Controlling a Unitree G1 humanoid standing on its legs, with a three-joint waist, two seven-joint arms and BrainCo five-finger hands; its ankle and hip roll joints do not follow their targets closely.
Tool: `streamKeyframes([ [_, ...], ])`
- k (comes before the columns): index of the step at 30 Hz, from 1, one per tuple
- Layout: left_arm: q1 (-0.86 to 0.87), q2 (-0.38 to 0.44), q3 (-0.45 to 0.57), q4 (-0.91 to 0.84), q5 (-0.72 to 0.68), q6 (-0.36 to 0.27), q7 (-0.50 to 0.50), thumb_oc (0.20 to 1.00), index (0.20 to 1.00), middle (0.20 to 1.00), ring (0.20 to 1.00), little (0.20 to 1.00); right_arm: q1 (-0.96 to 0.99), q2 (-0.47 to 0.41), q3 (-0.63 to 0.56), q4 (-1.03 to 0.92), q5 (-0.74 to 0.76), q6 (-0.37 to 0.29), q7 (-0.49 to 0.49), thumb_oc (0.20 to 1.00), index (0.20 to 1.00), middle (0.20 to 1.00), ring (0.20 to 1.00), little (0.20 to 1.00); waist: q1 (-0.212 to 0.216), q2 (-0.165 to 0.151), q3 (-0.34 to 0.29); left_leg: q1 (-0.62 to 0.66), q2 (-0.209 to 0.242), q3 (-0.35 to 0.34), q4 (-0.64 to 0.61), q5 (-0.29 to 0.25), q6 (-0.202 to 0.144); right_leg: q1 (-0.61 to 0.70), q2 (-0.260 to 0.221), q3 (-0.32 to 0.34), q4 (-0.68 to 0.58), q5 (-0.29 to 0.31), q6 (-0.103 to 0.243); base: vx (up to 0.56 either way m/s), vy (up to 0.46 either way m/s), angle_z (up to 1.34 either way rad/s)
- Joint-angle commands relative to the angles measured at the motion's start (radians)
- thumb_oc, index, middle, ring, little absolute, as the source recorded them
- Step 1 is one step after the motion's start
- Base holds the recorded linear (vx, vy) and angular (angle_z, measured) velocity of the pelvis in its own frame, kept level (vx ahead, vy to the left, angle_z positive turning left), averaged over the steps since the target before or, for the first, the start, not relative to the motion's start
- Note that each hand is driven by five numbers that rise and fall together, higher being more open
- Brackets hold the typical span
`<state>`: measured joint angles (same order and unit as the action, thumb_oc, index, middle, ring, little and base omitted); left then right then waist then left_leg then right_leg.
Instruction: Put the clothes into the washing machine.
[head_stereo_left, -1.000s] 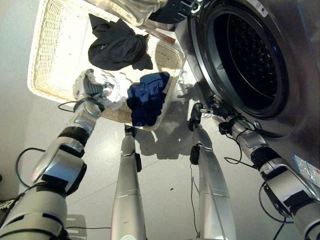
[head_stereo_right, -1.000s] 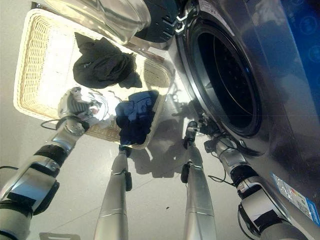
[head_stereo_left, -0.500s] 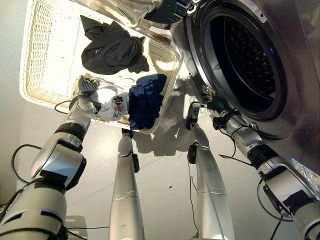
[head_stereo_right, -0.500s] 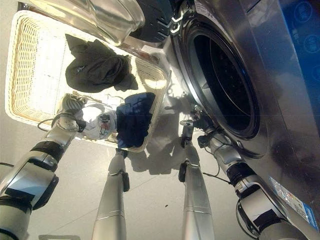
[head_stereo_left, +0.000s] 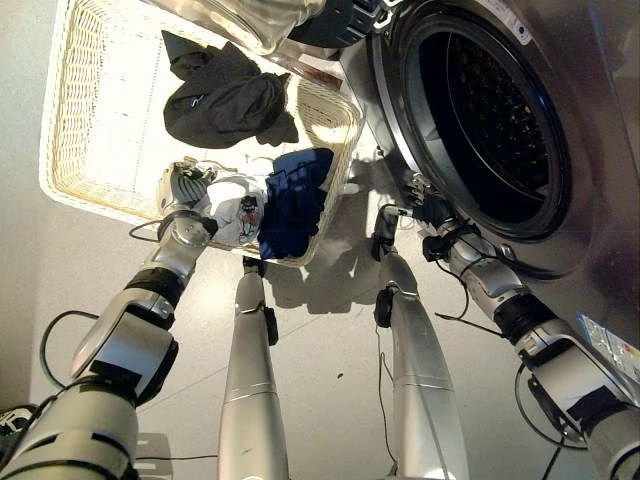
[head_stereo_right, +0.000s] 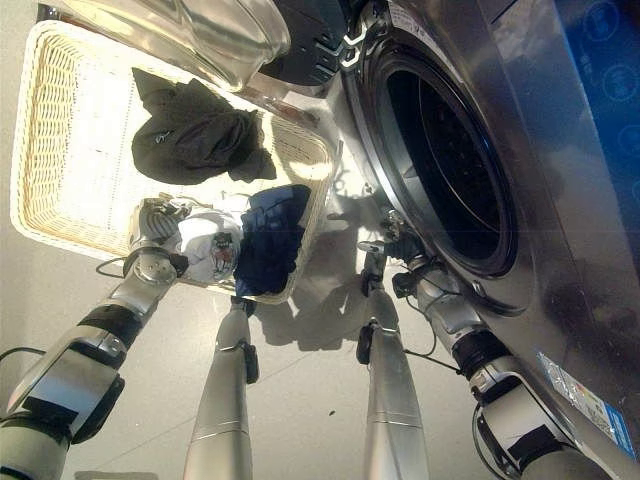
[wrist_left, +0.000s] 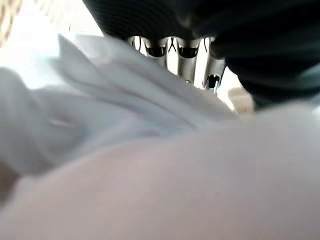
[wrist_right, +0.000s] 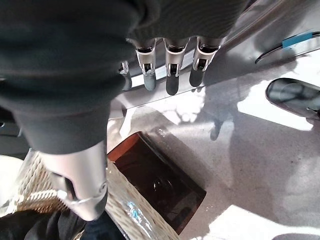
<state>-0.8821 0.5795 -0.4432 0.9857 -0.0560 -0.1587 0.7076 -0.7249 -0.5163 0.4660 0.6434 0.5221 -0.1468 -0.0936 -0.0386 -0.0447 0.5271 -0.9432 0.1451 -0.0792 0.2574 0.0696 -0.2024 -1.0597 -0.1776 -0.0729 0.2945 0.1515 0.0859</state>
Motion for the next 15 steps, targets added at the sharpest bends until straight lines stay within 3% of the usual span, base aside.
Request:
streamKeyframes([
  [1, 0.088, -0.018, 0.070, -0.088, 0.162, -0.096, 0.210, 1.000, 1.000, 1.000, 1.000, 1.000, 0.094, 0.011, -0.028, -0.125, 0.014, -0.042, -0.026, 1.000, 1.000, 1.000, 1.000, 1.000, 0.029, -0.022, -0.007, -0.042, -0.066, -0.052, 0.047, 0.023, 0.079, -0.013, -0.012, -0.001, 0.053, 0.031, 0.088, 0.00, -0.054, 0.08],
  [4, 0.137, -0.029, 0.073, -0.156, 0.292, -0.107, 0.274, 1.000, 1.000, 1.000, 1.000, 1.000, 0.121, 0.018, -0.042, -0.151, 0.007, -0.041, -0.035, 1.000, 1.000, 1.000, 1.000, 1.000, 0.039, -0.023, -0.007, -0.044, -0.067, -0.061, 0.051, 0.019, 0.080, -0.012, -0.019, -0.011, 0.056, 0.032, 0.090, 0.01, -0.049, 0.09],
  [7, 0.142, -0.031, 0.074, -0.163, 0.306, -0.108, 0.278, 1.000, 1.000, 1.000, 1.000, 1.000, 0.124, 0.018, -0.043, -0.156, 0.005, -0.039, -0.036, 1.000, 1.000, 1.000, 1.000, 1.000, 0.040, -0.024, -0.007, -0.044, -0.067, -0.061, 0.051, 0.018, 0.080, -0.011, -0.020, -0.012, 0.056, 0.033, 0.090, 0.00, -0.006, 0.03],
  [8, 0.176, -0.026, 0.060, -0.201, 0.384, -0.124, 0.265, 1.000, 1.000, 1.000, 1.000, 1.000, 0.142, 0.011, -0.062, -0.174, 0.003, -0.030, -0.032, 1.000, 1.000, 1.000, 1.000, 1.000, 0.049, -0.019, -0.007, -0.043, -0.070, -0.065, 0.052, 0.017, 0.083, -0.010, -0.026, -0.019, 0.062, 0.032, 0.092, 0.00, 0.000, 0.00],
  [15, 0.189, 0.008, -0.006, -0.216, 0.475, -0.131, 0.167, 1.000, 1.000, 1.000, 1.000, 1.000, 0.157, -0.023, -0.083, -0.182, 0.002, -0.034, -0.007, 1.000, 1.000, 1.000, 1.000, 1.000, 0.048, -0.002, -0.007, -0.045, -0.071, -0.056, 0.048, 0.020, 0.088, -0.018, -0.034, -0.018, 0.065, 0.037, 0.097, 0.00, 0.019, 0.03],
])
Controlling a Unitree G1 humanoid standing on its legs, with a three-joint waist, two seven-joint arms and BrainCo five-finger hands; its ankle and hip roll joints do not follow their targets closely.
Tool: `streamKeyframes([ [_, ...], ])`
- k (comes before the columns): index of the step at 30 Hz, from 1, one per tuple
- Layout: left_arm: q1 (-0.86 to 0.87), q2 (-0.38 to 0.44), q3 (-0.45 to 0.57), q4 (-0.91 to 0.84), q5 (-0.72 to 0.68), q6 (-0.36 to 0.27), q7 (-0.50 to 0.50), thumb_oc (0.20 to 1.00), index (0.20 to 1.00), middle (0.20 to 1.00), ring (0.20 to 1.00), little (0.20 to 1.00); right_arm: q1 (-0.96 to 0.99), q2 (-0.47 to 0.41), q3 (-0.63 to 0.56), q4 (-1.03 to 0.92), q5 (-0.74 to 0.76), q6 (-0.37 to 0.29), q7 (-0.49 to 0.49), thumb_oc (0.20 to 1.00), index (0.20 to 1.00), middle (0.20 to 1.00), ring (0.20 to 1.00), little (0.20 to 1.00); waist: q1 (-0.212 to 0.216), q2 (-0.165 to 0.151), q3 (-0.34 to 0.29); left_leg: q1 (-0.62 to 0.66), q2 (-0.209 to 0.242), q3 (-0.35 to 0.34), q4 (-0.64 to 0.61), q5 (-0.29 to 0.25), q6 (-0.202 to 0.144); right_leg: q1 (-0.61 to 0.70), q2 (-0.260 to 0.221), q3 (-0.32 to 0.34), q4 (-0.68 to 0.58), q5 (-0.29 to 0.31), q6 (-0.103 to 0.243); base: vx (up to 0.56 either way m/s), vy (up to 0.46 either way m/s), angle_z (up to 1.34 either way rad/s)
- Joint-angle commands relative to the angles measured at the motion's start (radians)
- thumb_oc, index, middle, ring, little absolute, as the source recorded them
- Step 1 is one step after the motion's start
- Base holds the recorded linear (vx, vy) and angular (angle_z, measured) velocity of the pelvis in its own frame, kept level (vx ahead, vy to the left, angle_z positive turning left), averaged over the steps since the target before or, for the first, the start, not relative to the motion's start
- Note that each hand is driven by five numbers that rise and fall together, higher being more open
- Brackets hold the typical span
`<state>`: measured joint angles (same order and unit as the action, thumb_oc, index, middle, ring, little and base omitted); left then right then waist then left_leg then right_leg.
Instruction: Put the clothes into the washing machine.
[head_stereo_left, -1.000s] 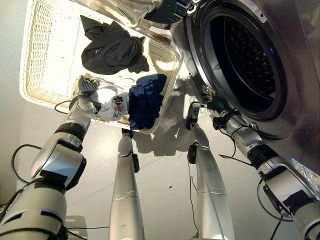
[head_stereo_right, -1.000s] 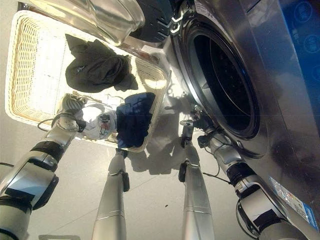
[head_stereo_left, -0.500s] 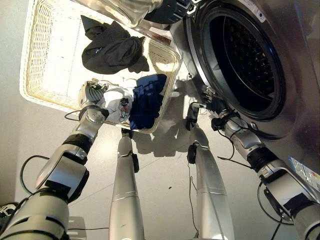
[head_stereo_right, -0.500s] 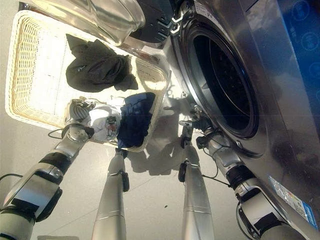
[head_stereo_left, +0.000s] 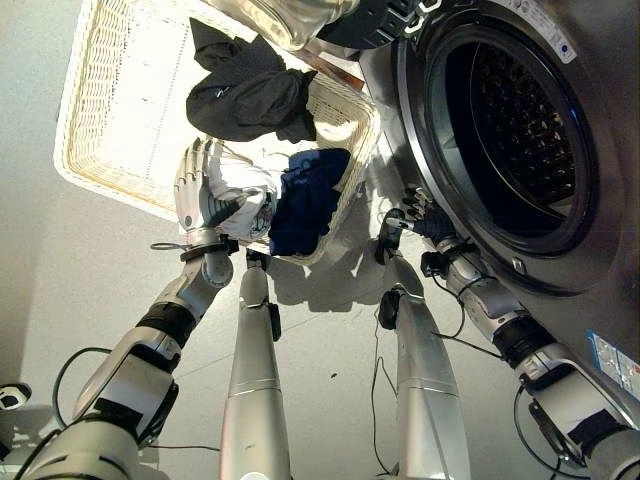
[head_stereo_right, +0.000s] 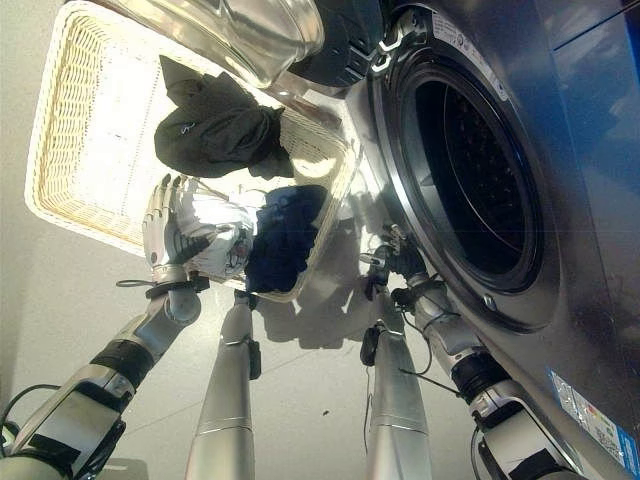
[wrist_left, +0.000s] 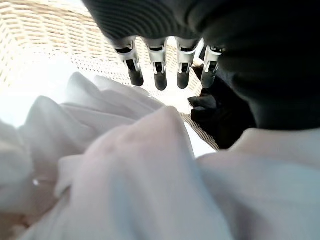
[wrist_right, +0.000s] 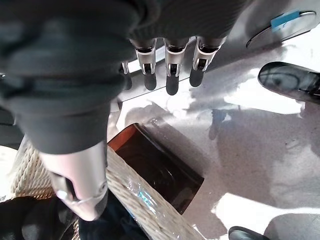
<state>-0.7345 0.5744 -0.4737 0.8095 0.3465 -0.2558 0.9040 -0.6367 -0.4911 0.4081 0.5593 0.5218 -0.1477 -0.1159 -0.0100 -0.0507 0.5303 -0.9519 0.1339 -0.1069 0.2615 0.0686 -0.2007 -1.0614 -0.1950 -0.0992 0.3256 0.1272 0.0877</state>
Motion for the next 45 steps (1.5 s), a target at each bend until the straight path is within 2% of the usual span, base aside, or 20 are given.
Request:
streamKeyframes([
  [1, 0.040, 0.015, 0.022, -0.039, 0.071, -0.035, -0.033, 1.000, 1.000, 1.000, 1.000, 1.000, 0.069, -0.049, -0.026, -0.098, 0.003, -0.034, 0.017, 1.000, 1.000, 1.000, 1.000, 1.000, 0.019, 0.004, -0.010, -0.036, -0.060, -0.027, 0.044, 0.021, 0.087, -0.016, -0.016, 0.008, 0.033, 0.061, 0.095, 0.00, 0.037, 0.03],
  [6, 0.034, 0.044, -0.039, -0.026, 0.048, 0.008, -0.143, 1.000, 1.000, 1.000, 1.000, 1.000, 0.076, -0.078, -0.030, -0.098, 0.010, -0.037, 0.030, 1.000, 1.000, 1.000, 1.000, 1.000, 0.013, 0.018, -0.010, -0.039, -0.060, -0.018, 0.049, 0.024, 0.087, -0.020, -0.020, 0.015, 0.037, 0.063, 0.098, 0.00, 0.022, 0.00],
  [11, 0.033, 0.049, -0.062, -0.005, 0.005, 0.015, -0.186, 1.000, 1.000, 1.000, 1.000, 1.000, 0.062, -0.090, -0.025, -0.090, 0.019, -0.037, 0.036, 1.000, 1.000, 1.000, 1.000, 1.000, 0.011, 0.022, -0.010, -0.045, -0.057, -0.011, 0.054, 0.026, 0.087, -0.026, -0.020, 0.018, 0.042, 0.061, 0.099, 0.00, 0.008, -0.01],
  [13, 0.031, 0.051, -0.063, -0.002, -0.015, 0.006, -0.174, 1.000, 1.000, 1.000, 1.000, 1.000, 0.056, -0.091, -0.022, -0.084, 0.020, -0.038, 0.038, 1.000, 1.000, 1.000, 1.000, 1.000, 0.010, 0.023, -0.010, -0.048, -0.055, -0.010, 0.056, 0.027, 0.087, -0.030, -0.020, 0.019, 0.045, 0.061, 0.099, 0.00, 0.000, 0.00],
  [14, 0.038, 0.052, -0.047, -0.009, -0.072, -0.026, -0.133, 1.000, 1.000, 1.000, 1.000, 1.000, 0.057, -0.095, -0.021, -0.083, 0.023, -0.039, 0.036, 1.000, 1.000, 1.000, 1.000, 1.000, 0.013, 0.025, -0.010, -0.052, -0.054, -0.010, 0.057, 0.028, 0.086, -0.033, -0.018, 0.020, 0.048, 0.057, 0.096, 0.00, 0.000, 0.00],
  [16, 0.044, 0.046, -0.025, -0.023, -0.099, -0.037, -0.093, 1.000, 1.000, 1.000, 1.000, 1.000, 0.061, -0.093, -0.024, -0.086, 0.021, -0.038, 0.032, 1.000, 1.000, 1.000, 1.000, 1.000, 0.015, 0.025, -0.010, -0.052, -0.056, -0.012, 0.055, 0.029, 0.086, -0.034, -0.017, 0.021, 0.050, 0.055, 0.096, 0.00, 0.000, 0.00],
  [19, 0.060, 0.042, 0.007, -0.041, -0.075, -0.066, -0.057, 1.000, 1.000, 1.000, 1.000, 1.000, 0.078, -0.085, -0.032, -0.093, 0.011, -0.044, 0.029, 1.000, 1.000, 1.000, 1.000, 1.000, 0.018, 0.024, -0.010, -0.052, -0.059, -0.016, 0.057, 0.026, 0.086, -0.033, -0.018, 0.019, 0.049, 0.051, 0.094, 0.00, 0.000, 0.00],
  [20, 0.065, 0.038, 0.018, -0.056, -0.050, -0.036, -0.114, 1.000, 1.000, 1.000, 1.000, 1.000, 0.084, -0.081, -0.040, -0.104, 0.007, -0.040, 0.025, 1.000, 1.000, 1.000, 1.000, 1.000, 0.020, 0.024, -0.010, -0.054, -0.063, -0.017, 0.058, 0.026, 0.086, -0.033, -0.017, 0.017, 0.049, 0.052, 0.095, 0.00, 0.000, 0.00],
  [23, 0.069, 0.038, 0.008, -0.055, -0.041, 0.012, -0.168, 1.000, 1.000, 1.000, 1.000, 1.000, 0.081, -0.077, -0.049, -0.116, 0.003, -0.024, 0.024, 1.000, 1.000, 1.000, 1.000, 1.000, 0.022, 0.024, -0.010, -0.054, -0.064, -0.017, 0.059, 0.027, 0.087, -0.030, -0.017, 0.014, 0.050, 0.052, 0.095, 0.00, 0.000, 0.00],
  [29, 0.052, 0.041, -0.041, 0.006, -0.053, 0.195, -0.280, 1.000, 1.000, 1.000, 1.000, 1.000, 0.056, -0.087, -0.033, -0.099, 0.012, -0.019, 0.036, 1.000, 1.000, 1.000, 1.000, 1.000, 0.015, 0.024, -0.010, -0.053, -0.060, -0.008, 0.058, 0.030, 0.089, -0.029, -0.015, 0.013, 0.050, 0.051, 0.095, 0.00, 0.005, 0.00],
  [32, 0.019, 0.040, -0.070, 0.064, -0.081, 0.244, -0.373, 1.000, 1.000, 1.000, 1.000, 1.000, 0.038, -0.092, -0.013, -0.079, 0.022, -0.028, 0.039, 1.000, 1.000, 1.000, 1.000, 1.000, 0.006, 0.021, -0.010, -0.056, -0.057, -0.002, 0.059, 0.034, 0.089, -0.034, -0.010, 0.018, 0.052, 0.052, 0.093, 0.00, 0.000, 0.00],
  [35, 0.000, 0.037, -0.085, 0.089, -0.092, 0.263, -0.427, 1.000, 1.000, 1.000, 1.000, 1.000, 0.028, -0.092, -0.004, -0.073, 0.022, -0.027, 0.039, 1.000, 1.000, 1.000, 1.000, 1.000, 0.001, 0.020, -0.010, -0.059, -0.057, 0.000, 0.061, 0.036, 0.089, -0.038, -0.006, 0.023, 0.054, 0.053, 0.092, 0.00, 0.000, 0.00],
  [37, -0.033, 0.033, -0.115, 0.127, -0.093, 0.299, -0.504, 1.000, 1.000, 1.000, 1.000, 1.000, 0.000, -0.090, 0.013, -0.058, 0.027, -0.024, 0.037, 1.000, 1.000, 1.000, 1.000, 1.000, -0.005, 0.019, -0.010, -0.063, -0.056, 0.006, 0.062, 0.038, 0.090, -0.042, 0.000, 0.026, 0.056, 0.053, 0.091, 0.00, 0.000, 0.00],
  [45, -0.128, 0.025, -0.189, 0.219, -0.120, 0.374, -0.625, 1.000, 1.000, 1.000, 1.000, 1.000, -0.055, -0.085, 0.047, -0.016, 0.034, -0.026, 0.045, 1.000, 1.000, 1.000, 1.000, 1.000, -0.024, 0.014, -0.010, -0.068, -0.052, 0.020, 0.060, 0.044, 0.087, -0.048, 0.011, 0.036, 0.048, 0.058, 0.089, 0.00, 0.008, 0.00],
])
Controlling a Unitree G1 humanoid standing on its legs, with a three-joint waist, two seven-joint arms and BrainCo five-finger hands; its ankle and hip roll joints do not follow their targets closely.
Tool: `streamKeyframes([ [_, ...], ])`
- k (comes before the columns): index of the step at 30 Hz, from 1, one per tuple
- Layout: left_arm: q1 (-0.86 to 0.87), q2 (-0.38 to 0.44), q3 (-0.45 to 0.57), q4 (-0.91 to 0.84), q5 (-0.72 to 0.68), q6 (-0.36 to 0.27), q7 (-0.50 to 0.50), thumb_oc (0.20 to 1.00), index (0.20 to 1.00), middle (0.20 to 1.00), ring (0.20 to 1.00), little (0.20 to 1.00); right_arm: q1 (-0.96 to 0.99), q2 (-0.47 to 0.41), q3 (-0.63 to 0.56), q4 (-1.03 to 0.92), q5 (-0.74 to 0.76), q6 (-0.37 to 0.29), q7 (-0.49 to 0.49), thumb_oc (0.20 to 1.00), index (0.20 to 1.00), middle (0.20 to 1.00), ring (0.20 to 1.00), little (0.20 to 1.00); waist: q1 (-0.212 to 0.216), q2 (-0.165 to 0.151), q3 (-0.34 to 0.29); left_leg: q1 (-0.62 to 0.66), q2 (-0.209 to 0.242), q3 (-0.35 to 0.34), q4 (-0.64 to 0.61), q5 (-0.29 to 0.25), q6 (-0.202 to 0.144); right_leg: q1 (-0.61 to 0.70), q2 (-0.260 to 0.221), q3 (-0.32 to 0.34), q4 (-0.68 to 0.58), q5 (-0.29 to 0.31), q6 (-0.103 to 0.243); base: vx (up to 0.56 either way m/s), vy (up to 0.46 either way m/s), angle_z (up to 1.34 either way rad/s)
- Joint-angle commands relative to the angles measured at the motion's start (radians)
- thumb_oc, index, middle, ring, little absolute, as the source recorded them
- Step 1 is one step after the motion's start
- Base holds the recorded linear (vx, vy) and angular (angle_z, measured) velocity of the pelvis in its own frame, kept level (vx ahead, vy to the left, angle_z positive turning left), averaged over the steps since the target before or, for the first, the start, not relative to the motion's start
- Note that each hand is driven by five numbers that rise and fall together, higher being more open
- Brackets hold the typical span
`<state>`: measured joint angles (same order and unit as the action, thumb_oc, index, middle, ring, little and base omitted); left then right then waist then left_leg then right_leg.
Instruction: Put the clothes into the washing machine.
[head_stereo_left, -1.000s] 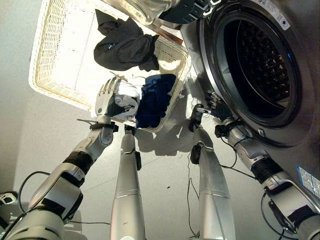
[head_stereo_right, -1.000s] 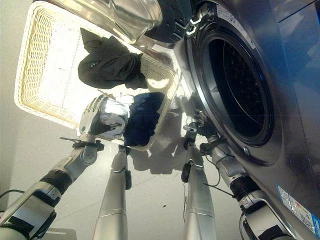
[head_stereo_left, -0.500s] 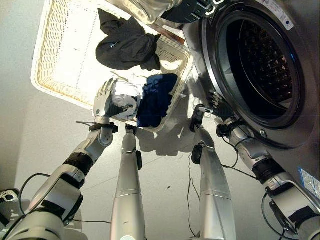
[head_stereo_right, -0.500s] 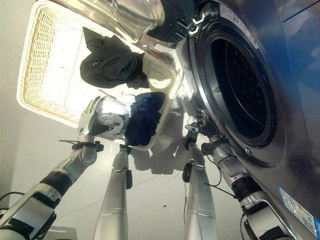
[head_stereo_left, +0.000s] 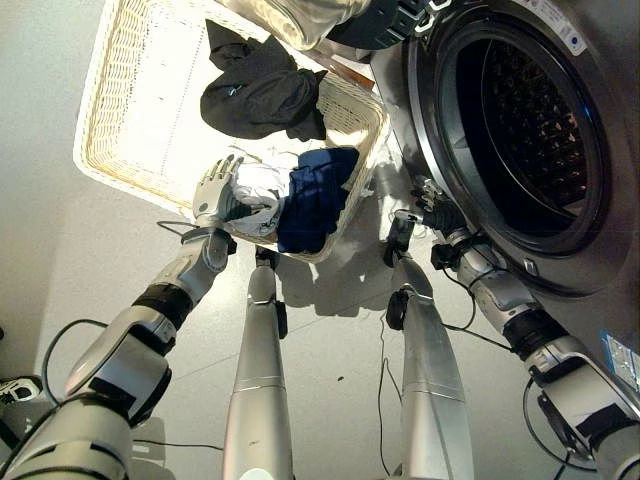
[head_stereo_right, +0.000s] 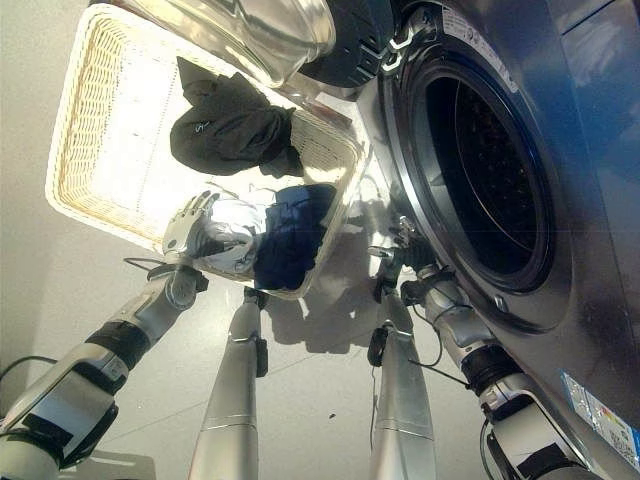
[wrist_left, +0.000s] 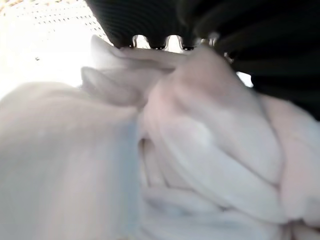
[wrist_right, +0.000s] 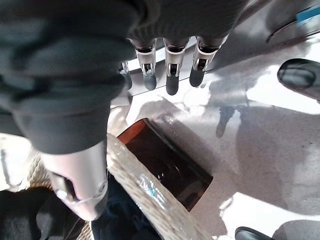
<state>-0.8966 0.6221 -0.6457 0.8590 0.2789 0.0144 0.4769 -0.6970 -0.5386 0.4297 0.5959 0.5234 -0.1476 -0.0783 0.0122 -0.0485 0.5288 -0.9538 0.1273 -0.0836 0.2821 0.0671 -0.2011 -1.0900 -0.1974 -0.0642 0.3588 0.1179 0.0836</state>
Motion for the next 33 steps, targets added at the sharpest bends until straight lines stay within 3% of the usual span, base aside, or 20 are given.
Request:
streamKeyframes([
  [1, 0.025, -0.023, -0.023, 0.178, -0.060, 0.109, -0.209, 1.000, 1.000, 1.000, 1.000, 1.000, 0.001, -0.038, 0.030, -0.050, 0.033, -0.026, 0.007, 1.000, 1.000, 1.000, 1.000, 1.000, -0.048, 0.011, -0.009, -0.066, -0.045, -0.002, 0.039, 0.047, 0.087, -0.019, 0.014, 0.001, 0.014, 0.068, 0.092, 0.00, 0.000, 0.00],
  [2, 0.025, -0.023, -0.023, 0.178, -0.060, 0.109, -0.209, 1.000, 1.000, 1.000, 1.000, 1.000, 0.001, -0.038, 0.030, -0.050, 0.033, -0.026, 0.007, 1.000, 1.000, 1.000, 1.000, 1.000, -0.048, 0.011, -0.009, -0.066, -0.045, -0.002, 0.039, 0.047, 0.087, -0.019, 0.014, 0.001, 0.014, 0.068, 0.092, 0.00, 0.000, 0.00],
  [3, 0.011, -0.027, -0.037, 0.194, -0.077, 0.130, -0.255, 0.564, 0.564, 0.564, 0.564, 0.564, -0.005, -0.033, 0.036, -0.048, 0.032, -0.025, 0.004, 1.000, 1.000, 1.000, 1.000, 1.000, -0.051, 0.009, -0.009, -0.065, -0.046, 0.000, 0.040, 0.047, 0.088, -0.018, 0.017, 0.003, 0.012, 0.068, 0.092, 0.00, 0.000, 0.00],
  [4, 0.005, -0.028, -0.040, 0.202, -0.087, 0.131, -0.268, 0.235, 0.235, 0.235, 0.235, 0.235, -0.008, -0.033, 0.038, -0.046, 0.033, -0.026, 0.005, 1.000, 1.000, 1.000, 1.000, 1.000, -0.053, 0.009, -0.009, -0.066, -0.046, 0.002, 0.040, 0.047, 0.088, -0.018, 0.019, 0.004, 0.011, 0.069, 0.091, 0.00, 0.000, 0.00],
  [5, 0.000, -0.030, -0.042, 0.208, -0.090, 0.136, -0.283, 0.200, 0.200, 0.200, 0.200, 0.200, -0.010, -0.032, 0.040, -0.045, 0.033, -0.027, 0.004, 1.000, 1.000, 1.000, 1.000, 1.000, -0.055, 0.008, -0.009, -0.066, -0.046, 0.003, 0.040, 0.047, 0.087, -0.017, 0.019, 0.004, 0.010, 0.068, 0.091, 0.00, 0.000, 0.00],
  [27, 0.001, -0.030, -0.020, 0.237, -0.171, 0.096, -0.367, 0.200, 0.200, 0.200, 0.200, 0.200, -0.013, -0.015, 0.038, -0.056, 0.018, -0.012, -0.004, 1.000, 1.000, 1.000, 1.000, 1.000, -0.055, 0.009, -0.009, -0.053, -0.045, 0.014, 0.024, 0.051, 0.089, -0.004, 0.024, 0.003, -0.002, 0.066, 0.089, 0.00, -0.001, -0.01],
  [30, 0.007, -0.031, -0.009, 0.224, -0.226, 0.076, -0.262, 0.200, 0.200, 0.200, 0.200, 0.200, -0.015, -0.015, 0.040, -0.054, 0.017, -0.012, -0.005, 1.000, 1.000, 1.000, 1.000, 1.000, -0.052, 0.010, -0.009, -0.053, -0.044, 0.014, 0.023, 0.050, 0.089, -0.002, 0.023, 0.002, -0.004, 0.065, 0.087, 0.00, 0.000, 0.00],
  [31, 0.014, -0.033, 0.018, 0.210, -0.305, 0.030, -0.155, 0.200, 0.200, 0.200, 0.200, 0.200, -0.016, -0.014, 0.039, -0.056, 0.020, -0.009, -0.009, 1.000, 1.000, 1.000, 1.000, 1.000, -0.049, 0.010, -0.009, -0.052, -0.044, 0.013, 0.022, 0.051, 0.090, 0.000, 0.023, 0.000, -0.004, 0.063, 0.087, 0.00, 0.000, 0.00],
  [32, 0.021, -0.036, 0.066, 0.192, -0.361, -0.010, -0.058, 0.366, 0.366, 0.366, 0.366, 0.366, -0.014, -0.012, 0.036, -0.057, 0.022, -0.009, -0.011, 1.000, 1.000, 1.000, 1.000, 1.000, -0.046, 0.009, -0.009, -0.050, -0.043, 0.012, 0.021, 0.050, 0.090, 0.001, 0.023, 0.000, -0.002, 0.060, 0.086, 0.00, 0.000, 0.00],
  [33, 0.023, -0.036, 0.073, 0.189, -0.366, -0.007, -0.051, 0.366, 0.366, 0.366, 0.366, 0.366, -0.013, -0.012, 0.036, -0.057, 0.022, -0.009, -0.011, 1.000, 1.000, 1.000, 1.000, 1.000, -0.046, 0.009, -0.009, -0.050, -0.043, 0.012, 0.021, 0.050, 0.090, 0.001, 0.022, 0.000, -0.001, 0.059, 0.086, 0.00, -0.063, 0.00],
])
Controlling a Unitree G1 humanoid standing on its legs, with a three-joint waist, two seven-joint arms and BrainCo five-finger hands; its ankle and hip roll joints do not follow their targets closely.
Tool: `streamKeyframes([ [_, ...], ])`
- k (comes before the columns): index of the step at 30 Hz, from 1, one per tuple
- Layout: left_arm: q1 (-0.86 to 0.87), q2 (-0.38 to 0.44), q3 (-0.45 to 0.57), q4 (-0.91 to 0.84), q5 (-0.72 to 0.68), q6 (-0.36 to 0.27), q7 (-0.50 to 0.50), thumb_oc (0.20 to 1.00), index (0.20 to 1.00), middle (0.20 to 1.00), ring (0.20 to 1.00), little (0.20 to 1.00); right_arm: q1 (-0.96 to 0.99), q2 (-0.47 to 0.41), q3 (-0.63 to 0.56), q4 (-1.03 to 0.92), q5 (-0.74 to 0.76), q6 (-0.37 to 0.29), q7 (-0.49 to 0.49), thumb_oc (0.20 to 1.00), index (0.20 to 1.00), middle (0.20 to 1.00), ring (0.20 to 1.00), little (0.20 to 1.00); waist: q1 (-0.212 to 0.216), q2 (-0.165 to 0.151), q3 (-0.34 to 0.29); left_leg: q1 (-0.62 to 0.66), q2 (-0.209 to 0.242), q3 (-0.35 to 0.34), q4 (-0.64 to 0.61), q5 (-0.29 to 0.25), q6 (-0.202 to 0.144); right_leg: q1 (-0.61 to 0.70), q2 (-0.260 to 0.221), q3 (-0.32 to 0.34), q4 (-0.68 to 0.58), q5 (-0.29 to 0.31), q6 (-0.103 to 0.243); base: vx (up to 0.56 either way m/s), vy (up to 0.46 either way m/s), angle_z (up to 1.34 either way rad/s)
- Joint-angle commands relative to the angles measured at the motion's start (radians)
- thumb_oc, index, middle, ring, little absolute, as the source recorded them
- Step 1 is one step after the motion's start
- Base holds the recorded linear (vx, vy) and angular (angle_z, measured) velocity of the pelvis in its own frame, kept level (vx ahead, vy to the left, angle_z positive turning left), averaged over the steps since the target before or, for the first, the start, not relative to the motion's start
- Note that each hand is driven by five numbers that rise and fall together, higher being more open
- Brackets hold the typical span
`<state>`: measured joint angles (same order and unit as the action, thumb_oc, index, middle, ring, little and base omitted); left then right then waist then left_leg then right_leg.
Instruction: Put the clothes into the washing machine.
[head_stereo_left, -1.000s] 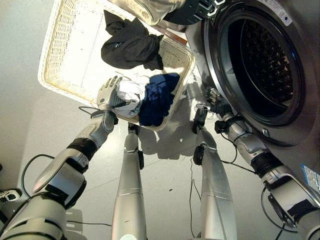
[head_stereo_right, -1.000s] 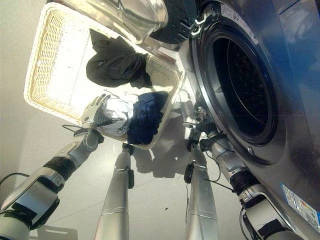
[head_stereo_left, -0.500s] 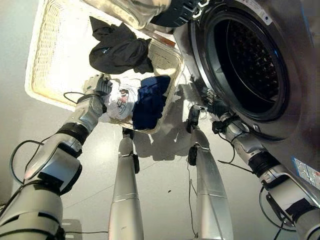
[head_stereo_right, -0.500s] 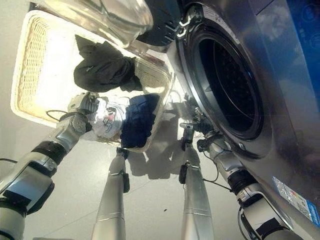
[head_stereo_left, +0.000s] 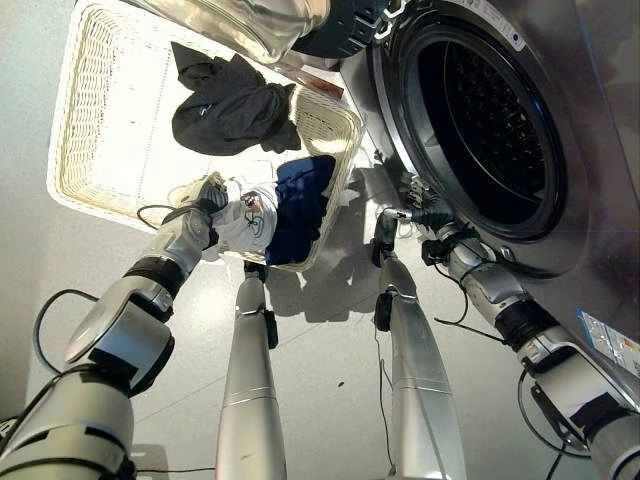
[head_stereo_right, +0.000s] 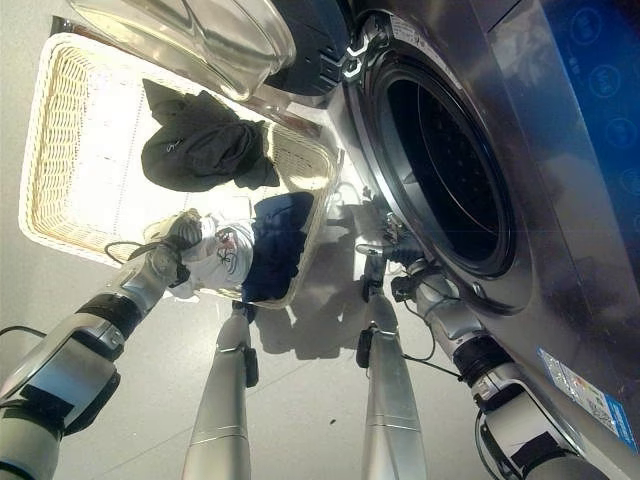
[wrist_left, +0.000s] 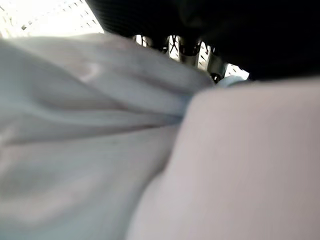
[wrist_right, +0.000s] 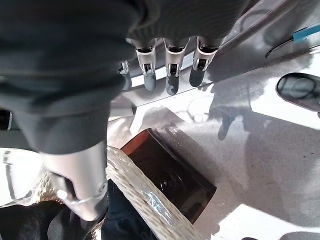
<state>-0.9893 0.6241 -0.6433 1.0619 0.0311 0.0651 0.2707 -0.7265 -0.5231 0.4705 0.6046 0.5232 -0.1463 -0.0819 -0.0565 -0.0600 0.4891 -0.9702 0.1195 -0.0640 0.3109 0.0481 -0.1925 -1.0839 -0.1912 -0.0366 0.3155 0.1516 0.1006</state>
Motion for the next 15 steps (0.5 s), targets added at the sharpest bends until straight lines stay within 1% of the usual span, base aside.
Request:
streamKeyframes([
  [1, 0.144, -0.046, 0.185, -0.058, -0.170, -0.154, 0.312, 1.000, 1.000, 1.000, 1.000, 1.000, 0.045, -0.014, -0.023, -0.066, 0.012, -0.027, -0.013, 1.000, 1.000, 1.000, 1.000, 1.000, 0.033, 0.017, 0.031, -0.029, -0.040, -0.018, -0.011, 0.066, 0.081, 0.001, 0.015, -0.033, 0.041, 0.018, 0.067, -0.01, -0.061, 0.00],
  [2, 0.148, -0.046, 0.195, -0.063, -0.179, -0.173, 0.336, 1.000, 1.000, 1.000, 1.000, 1.000, 0.049, -0.012, -0.025, -0.068, 0.010, -0.028, -0.014, 1.000, 1.000, 1.000, 1.000, 1.000, 0.034, 0.017, 0.031, -0.029, -0.041, -0.020, -0.011, 0.066, 0.081, 0.001, 0.014, -0.034, 0.041, 0.018, 0.067, -0.01, -0.092, 0.00],
  [5, 0.206, -0.059, 0.303, -0.126, -0.204, -0.301, 0.483, 1.000, 1.000, 1.000, 1.000, 1.000, 0.087, 0.015, -0.048, -0.099, -0.010, -0.029, -0.040, 1.000, 1.000, 1.000, 1.000, 1.000, 0.049, 0.012, 0.031, -0.031, -0.050, -0.038, -0.008, 0.061, 0.081, 0.001, 0.010, -0.044, 0.043, 0.017, 0.066, -0.01, -0.082, 0.03],
  [7, 0.247, -0.076, 0.354, -0.180, -0.205, -0.351, 0.562, 1.000, 1.000, 1.000, 1.000, 1.000, 0.107, 0.025, -0.058, -0.120, -0.017, -0.025, -0.055, 1.000, 1.000, 1.000, 1.000, 1.000, 0.057, 0.010, 0.031, -0.031, -0.054, -0.046, -0.008, 0.059, 0.083, 0.005, 0.007, -0.052, 0.043, 0.016, 0.065, -0.01, -0.076, 0.06],
  [8, 0.266, -0.081, 0.376, -0.200, -0.198, -0.396, 0.614, 1.000, 1.000, 1.000, 1.000, 1.000, 0.113, 0.029, -0.064, -0.127, -0.018, -0.023, -0.057, 1.000, 1.000, 1.000, 1.000, 1.000, 0.062, 0.008, 0.031, -0.030, -0.054, -0.049, -0.009, 0.058, 0.083, 0.006, 0.007, -0.056, 0.043, 0.015, 0.064, 0.00, -0.070, 0.06],
  [9, 0.284, -0.088, 0.397, -0.223, -0.181, -0.426, 0.651, 1.000, 1.000, 1.000, 1.000, 1.000, 0.120, 0.031, -0.067, -0.130, -0.017, -0.025, -0.060, 1.000, 1.000, 1.000, 1.000, 1.000, 0.067, 0.007, 0.031, -0.030, -0.055, -0.054, -0.009, 0.056, 0.083, 0.007, 0.005, -0.059, 0.043, 0.013, 0.064, 0.00, -0.068, 0.04],
  [11, 0.309, -0.095, 0.409, -0.252, -0.159, -0.458, 0.698, 1.000, 1.000, 1.000, 1.000, 1.000, 0.127, 0.035, -0.071, -0.138, -0.017, -0.024, -0.066, 1.000, 1.000, 1.000, 1.000, 1.000, 0.072, 0.005, 0.031, -0.030, -0.054, -0.060, -0.009, 0.054, 0.084, 0.008, 0.003, -0.064, 0.045, 0.012, 0.063, 0.00, -0.061, 0.07],
  [12, 0.341, -0.107, 0.423, -0.309, -0.114, -0.473, 0.748, 1.000, 1.000, 1.000, 1.000, 1.000, 0.145, 0.041, -0.076, -0.161, -0.021, -0.020, -0.079, 1.000, 1.000, 1.000, 1.000, 1.000, 0.081, 0.004, 0.031, -0.033, -0.056, -0.069, -0.011, 0.053, 0.086, 0.009, 0.002, -0.070, 0.045, 0.012, 0.062, 0.00, -0.064, 0.07],
  [14, 0.372, -0.114, 0.433, -0.364, -0.044, -0.498, 0.795, 1.000, 1.000, 1.000, 1.000, 1.000, 0.164, 0.041, -0.086, -0.187, -0.026, -0.014, -0.086, 1.000, 1.000, 1.000, 1.000, 1.000, 0.088, 0.003, 0.031, -0.037, -0.056, -0.075, -0.011, 0.051, 0.088, 0.007, 0.001, -0.074, 0.048, 0.009, 0.062, 0.00, -0.049, 0.03],
  [15, 0.381, -0.117, 0.433, -0.382, -0.018, -0.500, 0.807, 1.000, 1.000, 1.000, 1.000, 1.000, 0.171, 0.042, -0.090, -0.194, -0.029, -0.014, -0.087, 1.000, 1.000, 1.000, 1.000, 1.000, 0.089, 0.003, 0.031, -0.038, -0.057, -0.077, -0.011, 0.050, 0.089, 0.007, 0.002, -0.075, 0.048, 0.009, 0.062, 0.00, -0.024, 0.03],
])
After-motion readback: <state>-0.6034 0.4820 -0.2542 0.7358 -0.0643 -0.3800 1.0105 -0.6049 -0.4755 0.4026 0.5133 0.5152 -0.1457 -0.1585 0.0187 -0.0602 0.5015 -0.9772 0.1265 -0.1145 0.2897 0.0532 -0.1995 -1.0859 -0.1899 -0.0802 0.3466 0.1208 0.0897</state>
